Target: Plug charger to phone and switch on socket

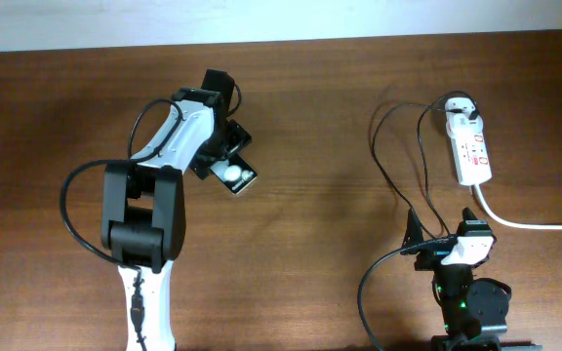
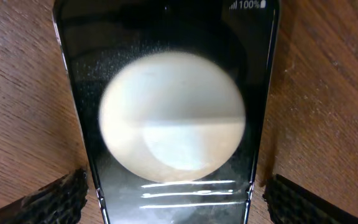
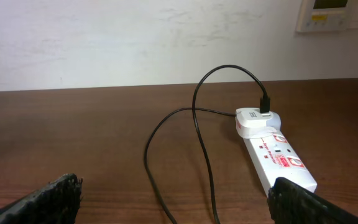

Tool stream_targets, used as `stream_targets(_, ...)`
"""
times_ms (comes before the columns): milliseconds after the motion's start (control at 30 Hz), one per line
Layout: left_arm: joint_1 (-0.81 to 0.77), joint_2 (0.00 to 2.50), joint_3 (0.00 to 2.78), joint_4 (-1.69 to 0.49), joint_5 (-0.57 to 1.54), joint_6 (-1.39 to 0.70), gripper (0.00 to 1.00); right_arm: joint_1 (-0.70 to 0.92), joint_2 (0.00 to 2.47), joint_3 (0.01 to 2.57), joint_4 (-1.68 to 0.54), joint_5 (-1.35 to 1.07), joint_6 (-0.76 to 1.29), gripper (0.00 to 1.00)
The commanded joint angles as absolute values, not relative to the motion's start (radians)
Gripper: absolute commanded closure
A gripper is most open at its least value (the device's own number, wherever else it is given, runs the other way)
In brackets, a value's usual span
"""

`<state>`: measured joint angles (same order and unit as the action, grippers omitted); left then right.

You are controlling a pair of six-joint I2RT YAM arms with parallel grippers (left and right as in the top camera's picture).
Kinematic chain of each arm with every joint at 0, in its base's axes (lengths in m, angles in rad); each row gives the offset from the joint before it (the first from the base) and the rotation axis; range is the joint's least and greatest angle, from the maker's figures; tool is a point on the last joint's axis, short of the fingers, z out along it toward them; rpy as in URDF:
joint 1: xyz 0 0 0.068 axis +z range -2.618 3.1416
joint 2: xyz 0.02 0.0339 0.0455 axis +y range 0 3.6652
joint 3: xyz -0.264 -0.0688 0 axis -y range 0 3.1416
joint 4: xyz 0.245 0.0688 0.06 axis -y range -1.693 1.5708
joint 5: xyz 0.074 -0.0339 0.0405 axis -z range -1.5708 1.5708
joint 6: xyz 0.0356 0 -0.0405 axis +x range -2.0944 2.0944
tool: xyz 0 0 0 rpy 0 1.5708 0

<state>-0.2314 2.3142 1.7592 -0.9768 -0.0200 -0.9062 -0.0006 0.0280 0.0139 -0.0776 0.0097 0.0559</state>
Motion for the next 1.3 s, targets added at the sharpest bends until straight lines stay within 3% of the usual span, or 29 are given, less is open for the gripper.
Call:
stream_targets(0, -0.200, 2.603, 1.618, -1.006, -0.013, -0.896, 0.05, -0.007, 0.026, 0.006, -0.081, 0.011, 0.059, 0.01)
stream_targets(300, -0.200, 2.603, 1.618, -1.015, -0.021, -0.896, 0.03, -0.007, 0.026, 0.006, -0.081, 0.011, 0.059, 0.01)
stream_targets(1267, -0.200, 2.603, 1.618, -1.005, 0.000, -0.896, 0.25, -0.007, 0.026, 0.006, -0.081, 0.011, 0.059, 0.01)
